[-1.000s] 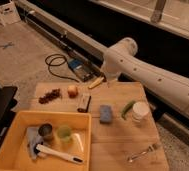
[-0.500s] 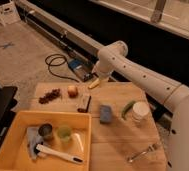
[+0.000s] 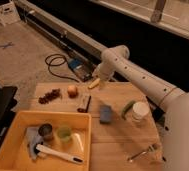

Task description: Place banana in paper cup

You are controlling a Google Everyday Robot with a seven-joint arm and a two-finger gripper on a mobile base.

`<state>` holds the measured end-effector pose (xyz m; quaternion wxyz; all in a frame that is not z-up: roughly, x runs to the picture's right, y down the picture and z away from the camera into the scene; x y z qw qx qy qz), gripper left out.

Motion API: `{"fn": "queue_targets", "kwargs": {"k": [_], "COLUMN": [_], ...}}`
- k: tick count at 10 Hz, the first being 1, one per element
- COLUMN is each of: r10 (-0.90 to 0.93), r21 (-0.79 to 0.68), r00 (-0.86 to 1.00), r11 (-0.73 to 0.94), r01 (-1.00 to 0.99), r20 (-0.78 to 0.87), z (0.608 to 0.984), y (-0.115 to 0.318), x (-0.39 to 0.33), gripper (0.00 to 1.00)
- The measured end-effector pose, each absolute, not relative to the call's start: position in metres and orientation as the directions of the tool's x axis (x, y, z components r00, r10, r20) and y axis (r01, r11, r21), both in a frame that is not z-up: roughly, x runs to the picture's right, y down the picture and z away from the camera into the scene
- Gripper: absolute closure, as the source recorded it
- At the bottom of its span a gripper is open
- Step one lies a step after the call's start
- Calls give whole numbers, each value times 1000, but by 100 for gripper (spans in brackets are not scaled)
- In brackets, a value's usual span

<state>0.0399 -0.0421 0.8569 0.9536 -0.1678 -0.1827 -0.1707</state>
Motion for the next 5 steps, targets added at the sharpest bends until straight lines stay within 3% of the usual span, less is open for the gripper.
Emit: {"fn": "queue_targets", "kwargs": {"k": [2,5], "r10": [-275,-252], "r21": [-265,-271], "r00": [875,868], "r11": [879,880], "r01": [397,390], "r20": [399,428], "z": [859,891], "y": [-43,-61], "x": [41,43], "gripper": [35,35]}}
